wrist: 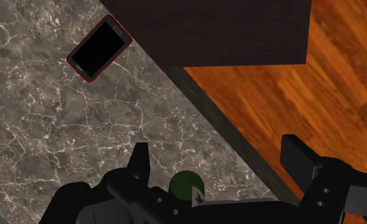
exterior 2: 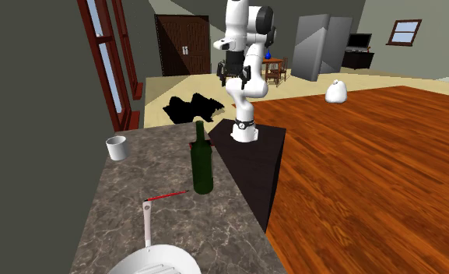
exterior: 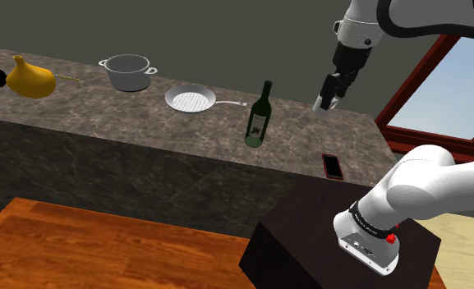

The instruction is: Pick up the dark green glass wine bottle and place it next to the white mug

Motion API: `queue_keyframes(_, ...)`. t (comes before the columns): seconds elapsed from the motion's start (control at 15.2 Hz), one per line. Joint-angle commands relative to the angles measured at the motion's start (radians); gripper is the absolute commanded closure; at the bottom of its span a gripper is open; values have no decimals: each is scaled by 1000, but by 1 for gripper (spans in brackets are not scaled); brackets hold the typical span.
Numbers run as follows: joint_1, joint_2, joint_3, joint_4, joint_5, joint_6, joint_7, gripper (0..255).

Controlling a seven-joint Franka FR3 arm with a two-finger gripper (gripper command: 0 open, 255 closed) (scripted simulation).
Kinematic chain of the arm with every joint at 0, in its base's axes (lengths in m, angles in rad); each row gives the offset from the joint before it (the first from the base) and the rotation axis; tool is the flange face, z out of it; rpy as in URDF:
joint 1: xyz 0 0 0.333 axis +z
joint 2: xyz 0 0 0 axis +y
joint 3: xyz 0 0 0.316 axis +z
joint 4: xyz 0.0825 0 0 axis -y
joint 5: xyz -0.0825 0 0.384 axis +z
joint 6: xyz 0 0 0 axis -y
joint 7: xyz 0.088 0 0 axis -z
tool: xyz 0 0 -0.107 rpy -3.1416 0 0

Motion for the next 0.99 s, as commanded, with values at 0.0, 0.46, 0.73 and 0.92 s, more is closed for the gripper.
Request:
queue_keyframes(0.0, 0, 0, 0, 0, 0, 0, 0, 0)
queue_keyframes(0.46, -12, 208, -40, 49, -24, 231, -64, 0)
queue_keyframes(0.73, -15, 338, -60, 107, -29, 343, -99, 0)
queue_keyframes(0.92, -16, 437, -74, 164, -27, 416, -126, 0)
